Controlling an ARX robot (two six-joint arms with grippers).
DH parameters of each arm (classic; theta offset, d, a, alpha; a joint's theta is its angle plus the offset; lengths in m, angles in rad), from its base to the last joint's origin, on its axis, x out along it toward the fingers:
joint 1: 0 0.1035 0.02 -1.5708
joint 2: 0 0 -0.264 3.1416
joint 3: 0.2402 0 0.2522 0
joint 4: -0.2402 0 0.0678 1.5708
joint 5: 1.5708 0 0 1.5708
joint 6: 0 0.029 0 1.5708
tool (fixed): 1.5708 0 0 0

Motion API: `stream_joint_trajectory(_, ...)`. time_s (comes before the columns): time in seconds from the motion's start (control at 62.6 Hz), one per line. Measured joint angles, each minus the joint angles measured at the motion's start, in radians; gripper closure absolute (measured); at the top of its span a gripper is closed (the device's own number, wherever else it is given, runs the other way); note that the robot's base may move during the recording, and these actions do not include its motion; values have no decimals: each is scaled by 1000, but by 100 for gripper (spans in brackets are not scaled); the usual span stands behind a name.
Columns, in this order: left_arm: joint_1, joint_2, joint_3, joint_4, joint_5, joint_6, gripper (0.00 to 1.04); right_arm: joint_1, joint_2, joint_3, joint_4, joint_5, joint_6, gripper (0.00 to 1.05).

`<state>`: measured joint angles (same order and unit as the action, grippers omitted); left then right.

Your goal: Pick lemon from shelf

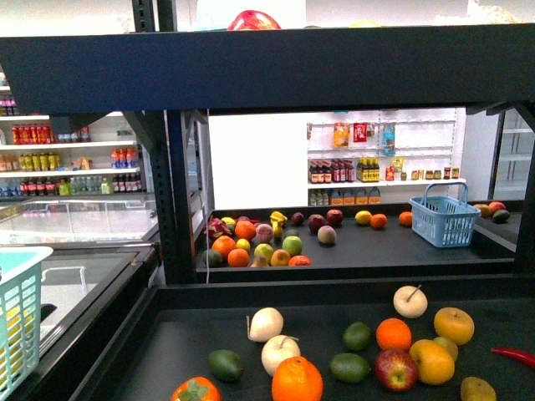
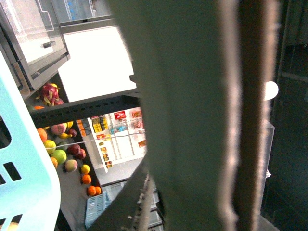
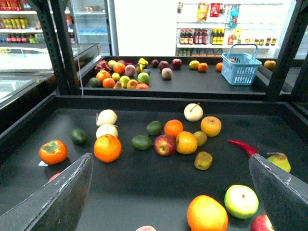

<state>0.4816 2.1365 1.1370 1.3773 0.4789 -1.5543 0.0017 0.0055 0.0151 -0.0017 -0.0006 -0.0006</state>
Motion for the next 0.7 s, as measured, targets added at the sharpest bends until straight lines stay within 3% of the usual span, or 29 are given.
stream_joint_trajectory(0.4, 14, -69, -25, -245, -6, 110, 7, 0, 0, 0, 0, 0, 0, 7)
stream_joint_trajectory(0.703, 23, -159, -64, -315, -8, 134, 8, 0, 0, 0, 0, 0, 0, 7)
